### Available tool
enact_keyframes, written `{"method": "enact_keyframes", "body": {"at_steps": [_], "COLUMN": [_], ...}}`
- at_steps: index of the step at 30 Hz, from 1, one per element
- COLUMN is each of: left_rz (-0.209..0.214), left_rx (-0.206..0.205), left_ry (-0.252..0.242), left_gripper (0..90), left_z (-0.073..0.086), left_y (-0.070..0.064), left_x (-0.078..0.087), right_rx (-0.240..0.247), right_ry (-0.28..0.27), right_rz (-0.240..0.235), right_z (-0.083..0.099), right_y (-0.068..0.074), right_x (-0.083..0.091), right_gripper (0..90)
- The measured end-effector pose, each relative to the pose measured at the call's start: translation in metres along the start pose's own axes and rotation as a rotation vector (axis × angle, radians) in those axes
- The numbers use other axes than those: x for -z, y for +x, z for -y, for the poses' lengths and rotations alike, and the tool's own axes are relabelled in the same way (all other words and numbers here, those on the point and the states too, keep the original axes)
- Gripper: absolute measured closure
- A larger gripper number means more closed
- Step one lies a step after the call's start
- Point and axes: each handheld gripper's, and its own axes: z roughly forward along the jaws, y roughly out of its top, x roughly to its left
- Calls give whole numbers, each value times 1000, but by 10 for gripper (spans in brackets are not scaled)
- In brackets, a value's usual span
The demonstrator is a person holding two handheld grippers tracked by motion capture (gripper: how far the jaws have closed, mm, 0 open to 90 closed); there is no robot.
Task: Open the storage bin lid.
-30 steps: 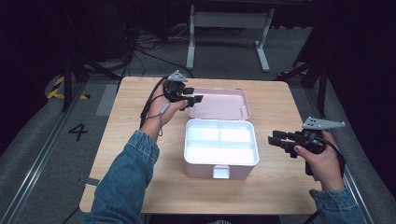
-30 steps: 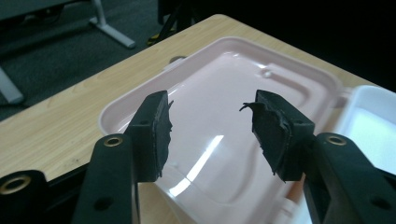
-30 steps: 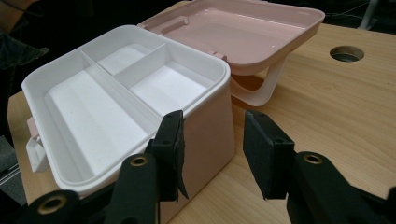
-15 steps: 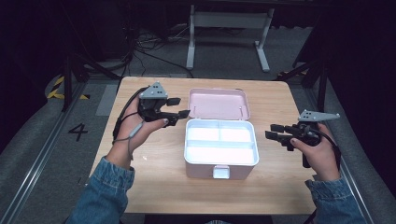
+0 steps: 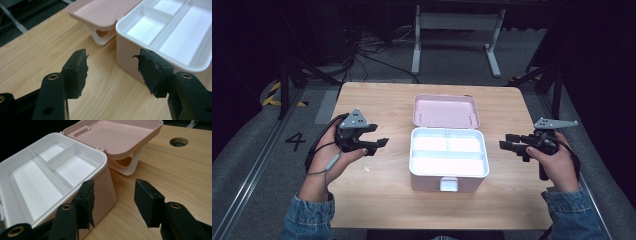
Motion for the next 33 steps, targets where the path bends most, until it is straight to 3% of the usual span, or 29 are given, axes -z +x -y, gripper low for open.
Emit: {"method": "enact_keyframes", "body": {"at_steps": [3, 5, 7, 11, 15, 18, 27, 31, 33], "left_rz": [6, 1, -12, -20, -51, -91, -88, -89, -84], "left_rx": [15, 32, 33, 75, 119, 142, 188, 225, 254], "left_ry": [-1, 46, 53, 107, 176, 225, 318, 365, 361], "left_gripper": [416, 415, 414, 409, 405, 406, 417, 416, 420], "left_z": [9, 18, 21, 36, 52, 60, 78, 82, 84], "left_y": [2, 5, 6, 10, 15, 20, 32, 34, 35], "left_x": [0, -3, -4, -9, -17, -23, -37, -42, -44], "right_rx": [-12, -16, -15, -8, -6, -32, -41, -48, -49], "right_ry": [5, 15, 19, 20, 23, 60, 115, 129, 134], "right_rz": [8, 18, 29, 53, 72, 103, 162, 164, 167], "right_z": [3, 5, 6, 9, 13, 16, 27, 31, 32], "right_y": [-3, -5, -5, -10, -15, -19, -36, -40, -41], "right_x": [0, 0, 0, 3, 4, 3, 0, -3, -4], "right_gripper": [511, 506, 501, 467, 418, 406, 407, 405, 405]}}
